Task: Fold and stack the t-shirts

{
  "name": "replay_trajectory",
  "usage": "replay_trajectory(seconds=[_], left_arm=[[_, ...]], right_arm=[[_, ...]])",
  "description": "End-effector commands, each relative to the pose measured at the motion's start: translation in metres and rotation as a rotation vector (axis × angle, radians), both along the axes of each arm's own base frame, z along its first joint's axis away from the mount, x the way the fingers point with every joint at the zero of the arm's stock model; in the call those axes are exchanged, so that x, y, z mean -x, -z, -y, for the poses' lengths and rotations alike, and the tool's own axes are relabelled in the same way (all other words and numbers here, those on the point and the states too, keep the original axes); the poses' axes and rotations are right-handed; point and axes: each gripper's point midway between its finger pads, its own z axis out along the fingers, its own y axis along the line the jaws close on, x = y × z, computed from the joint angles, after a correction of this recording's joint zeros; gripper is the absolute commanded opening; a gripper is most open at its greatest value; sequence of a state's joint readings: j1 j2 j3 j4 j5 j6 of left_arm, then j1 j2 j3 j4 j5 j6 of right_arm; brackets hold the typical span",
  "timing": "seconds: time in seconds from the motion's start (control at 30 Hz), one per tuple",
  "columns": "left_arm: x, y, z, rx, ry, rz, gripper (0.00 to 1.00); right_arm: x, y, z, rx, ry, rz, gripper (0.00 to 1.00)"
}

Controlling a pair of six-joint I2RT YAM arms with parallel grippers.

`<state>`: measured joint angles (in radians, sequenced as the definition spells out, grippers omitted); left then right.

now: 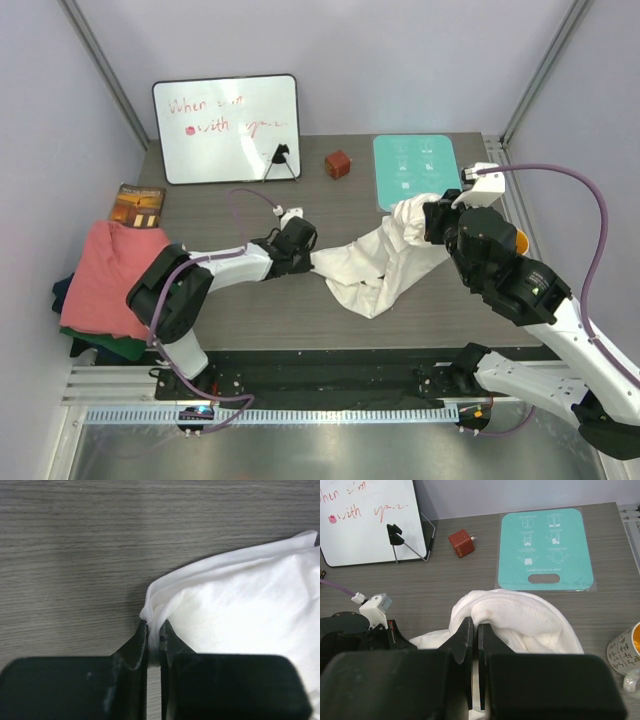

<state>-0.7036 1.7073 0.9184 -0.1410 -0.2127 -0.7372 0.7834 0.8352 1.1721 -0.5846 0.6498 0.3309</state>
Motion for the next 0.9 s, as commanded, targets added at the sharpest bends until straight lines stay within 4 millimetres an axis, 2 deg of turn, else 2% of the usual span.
replay_trajectory(seconds=[0.0,0.1,0.17,0.2,0.3,0.33,0.4,0.43,0.5,0.57,0.67,0.73,0.77,0.83,0.87], left_arm=[[0.016,0.016,-0.018,-0.089,-0.037,-0.02,0.0],[0.021,0.008,-0.026,-0.094,-0.048,0.005,0.0],[0.024,0.002,-0.033,-0.11,-0.05,0.011,0.0],[0.023,-0.013,-0.035,-0.106,-0.052,0.038,0.0],[0.032,-0.037,-0.061,-0.181,-0.078,0.064,0.0],[0.038,-0.054,-0.072,-0.184,-0.094,0.088,0.0],[0.04,-0.072,-0.089,-0.212,-0.125,0.138,0.0],[0.045,-0.091,-0.099,-0.206,-0.138,0.172,0.0],[0.047,-0.111,-0.109,-0.203,-0.16,0.222,0.0],[0.047,-0.146,-0.112,-0.153,-0.171,0.29,0.0],[0.048,-0.184,-0.11,-0.073,-0.172,0.354,0.0],[0.051,-0.199,-0.107,-0.037,-0.149,0.372,0.0],[0.05,-0.212,-0.106,-0.017,-0.152,0.39,0.0],[0.053,-0.221,-0.109,-0.023,-0.139,0.396,0.0],[0.054,-0.234,-0.11,-0.007,-0.14,0.415,0.0]], right_arm=[[0.0,-0.018,0.007,-0.041,0.035,0.059,0.01],[-0.002,-0.017,0.009,-0.037,0.049,0.055,0.01],[0.0,-0.017,0.021,-0.042,0.112,0.06,0.01],[0.004,-0.022,0.03,-0.062,0.135,0.078,0.01],[0.011,-0.033,0.052,-0.09,0.218,0.12,0.01],[0.016,-0.04,0.06,-0.105,0.232,0.141,0.01],[0.023,-0.052,0.075,-0.117,0.274,0.173,0.01],[0.027,-0.058,0.079,-0.13,0.274,0.189,0.01],[0.032,-0.07,0.082,-0.167,0.26,0.209,0.01],[0.037,-0.08,0.074,-0.23,0.199,0.224,0.01],[0.036,-0.082,0.042,-0.286,0.054,0.204,0.01],[0.036,-0.086,0.013,-0.317,-0.077,0.19,0.01],[0.034,-0.085,0.004,-0.321,-0.103,0.174,0.01],[0.039,-0.096,-0.002,-0.36,-0.154,0.196,0.01],[0.045,-0.103,0.002,-0.378,-0.162,0.221,0.01]])
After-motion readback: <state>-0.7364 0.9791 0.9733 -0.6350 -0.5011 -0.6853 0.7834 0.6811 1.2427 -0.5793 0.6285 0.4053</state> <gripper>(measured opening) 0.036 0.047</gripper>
